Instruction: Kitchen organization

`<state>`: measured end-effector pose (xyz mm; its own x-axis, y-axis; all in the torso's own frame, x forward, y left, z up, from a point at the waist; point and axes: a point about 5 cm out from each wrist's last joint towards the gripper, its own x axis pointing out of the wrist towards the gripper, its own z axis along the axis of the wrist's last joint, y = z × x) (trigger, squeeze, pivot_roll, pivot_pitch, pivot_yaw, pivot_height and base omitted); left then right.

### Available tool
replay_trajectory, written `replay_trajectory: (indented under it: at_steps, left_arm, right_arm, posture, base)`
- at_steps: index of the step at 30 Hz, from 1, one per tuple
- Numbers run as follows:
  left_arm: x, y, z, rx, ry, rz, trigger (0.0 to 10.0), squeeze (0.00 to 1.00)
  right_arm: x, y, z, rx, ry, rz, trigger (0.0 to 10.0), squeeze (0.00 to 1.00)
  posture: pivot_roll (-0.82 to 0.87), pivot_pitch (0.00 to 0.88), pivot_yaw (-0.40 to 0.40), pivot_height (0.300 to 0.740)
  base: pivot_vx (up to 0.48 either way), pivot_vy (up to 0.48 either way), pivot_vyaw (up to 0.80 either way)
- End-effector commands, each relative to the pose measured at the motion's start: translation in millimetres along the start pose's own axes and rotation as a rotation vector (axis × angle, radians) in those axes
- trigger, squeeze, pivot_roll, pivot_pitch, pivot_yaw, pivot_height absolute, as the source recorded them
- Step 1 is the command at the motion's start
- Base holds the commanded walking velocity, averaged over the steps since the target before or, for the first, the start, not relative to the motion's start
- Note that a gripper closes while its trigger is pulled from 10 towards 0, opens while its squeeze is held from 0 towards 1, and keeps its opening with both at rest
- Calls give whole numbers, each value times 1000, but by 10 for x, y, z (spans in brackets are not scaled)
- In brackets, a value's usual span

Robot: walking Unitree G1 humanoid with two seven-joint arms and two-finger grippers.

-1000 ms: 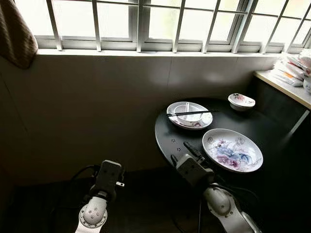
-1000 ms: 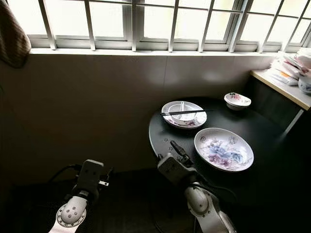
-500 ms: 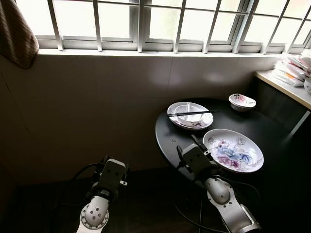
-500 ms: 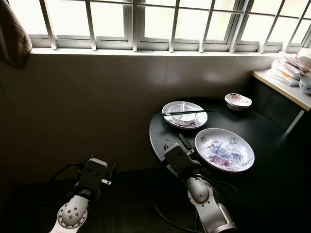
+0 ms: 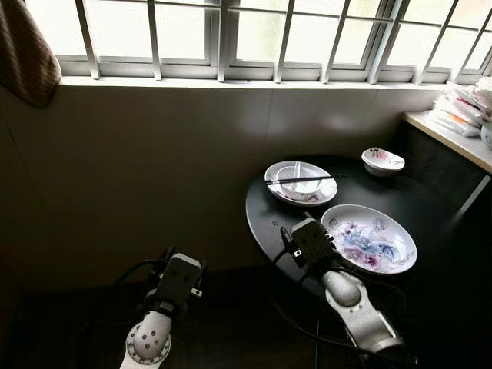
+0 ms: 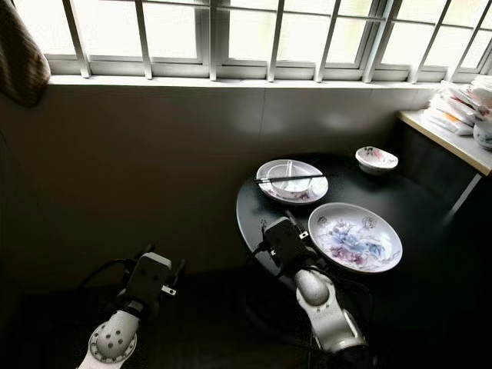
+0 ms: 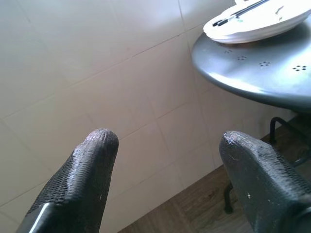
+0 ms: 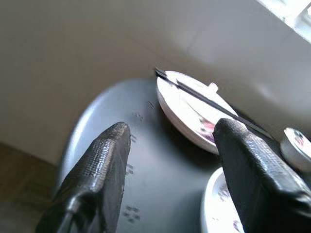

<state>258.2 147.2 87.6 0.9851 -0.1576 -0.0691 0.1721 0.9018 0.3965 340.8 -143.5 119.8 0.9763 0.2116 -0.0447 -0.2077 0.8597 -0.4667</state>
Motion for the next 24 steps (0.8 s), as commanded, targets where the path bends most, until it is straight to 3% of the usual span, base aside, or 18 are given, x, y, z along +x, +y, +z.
replay_trajectory:
  at_steps: [1, 2, 4, 8, 12, 18, 20, 24]
  left_arm:
    - [2, -15, 29, 6, -18, -12, 10000, 0]
    - [7, -19, 30, 6, -19, -15, 10000, 0]
    - [9, -21, 30, 4, -20, -17, 10000, 0]
    - [17, -23, 26, -2, -19, -18, 10000, 0]
    - [23, -25, 28, -4, -20, -19, 10000, 0]
    - [35, -28, 27, -12, -20, -20, 10000, 0]
    - [35, -26, 29, -16, -22, -20, 10000, 0]
    - [34, -24, 29, -20, -21, -19, 10000, 0]
  right_arm:
    - [19, -102, -72, 32, 53, -13, 10000, 0]
    - [67, -232, -143, 76, 124, -19, 10000, 0]
    - [95, -326, -172, 100, 157, -17, 10000, 0]
    - [128, -394, -269, 159, 256, 79, 10000, 0]
    - [142, -441, -295, 164, 280, 102, 10000, 0]
    - [163, -649, -362, 232, 365, 120, 10000, 0]
    - [149, -787, -384, 220, 388, 81, 10000, 0]
    - [137, -836, -411, 279, 408, 71, 10000, 0]
  posture:
    - [101, 0, -82, 740]
    - [102, 0, -83, 740]
    - [104, 0, -86, 740]
    - [101, 0, -88, 740]
    - [102, 0, -90, 740]
    - [104, 0, -94, 740]
    - [104, 0, -94, 740]
    - [106, 0, -97, 740]
  base:
    - [0, 0, 0]
    - [0, 0, 0]
    - [0, 0, 0]
    - [0, 0, 0]
    - [0, 0, 0]
    - [0, 0, 0]
    - [0, 0, 0]
    - [0, 0, 0]
